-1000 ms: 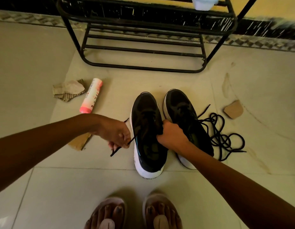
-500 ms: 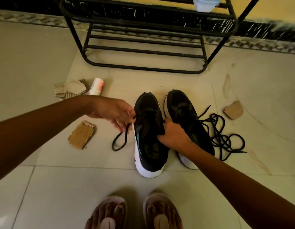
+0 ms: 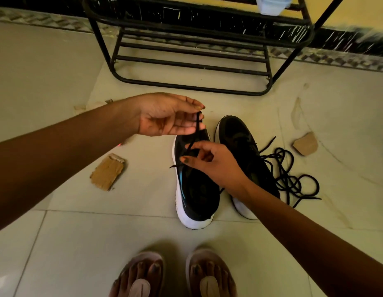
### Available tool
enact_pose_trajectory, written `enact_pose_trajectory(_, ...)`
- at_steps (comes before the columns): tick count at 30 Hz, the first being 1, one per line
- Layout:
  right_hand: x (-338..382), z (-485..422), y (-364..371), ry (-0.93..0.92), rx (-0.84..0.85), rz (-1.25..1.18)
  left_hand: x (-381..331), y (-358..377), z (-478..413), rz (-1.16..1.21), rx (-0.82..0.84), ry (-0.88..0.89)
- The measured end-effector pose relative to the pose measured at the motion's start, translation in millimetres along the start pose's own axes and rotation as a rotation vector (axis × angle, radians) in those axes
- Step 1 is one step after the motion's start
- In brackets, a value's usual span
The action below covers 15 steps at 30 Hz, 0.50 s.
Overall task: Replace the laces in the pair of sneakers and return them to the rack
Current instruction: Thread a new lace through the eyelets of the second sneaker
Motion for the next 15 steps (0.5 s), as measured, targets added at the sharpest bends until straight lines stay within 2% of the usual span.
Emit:
enact_pose_trajectory(4,4,-1,4,-0.063,-0.026,-0.052,-4,-3,4,0.057,0.012,-0.019)
enact_pose_trajectory(8,-6,1,-3,-0.038,-0.005,-0.042,-8,-44,3,0.042,-0.194,-0.004)
enact_pose_trajectory(12,-18,5,-18,-0.004,-0.030,-0.032,-8,-86,5,-0.284,-0.439,0.034)
enact_pose_trajectory(15,-26,3,-29,0.048,-0.051,-0.026,-14,-99,8,-0.584,-0.551,0.138)
Point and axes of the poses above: each hand's wrist, its own z-axis away from the middle knuckle, its own y-axis out of the palm, x = y × z, the point moved 10 cm from there along -z, towards the middle knuckle, and after that the axes turned 7 degrees about -y, right-handed, at the moved point
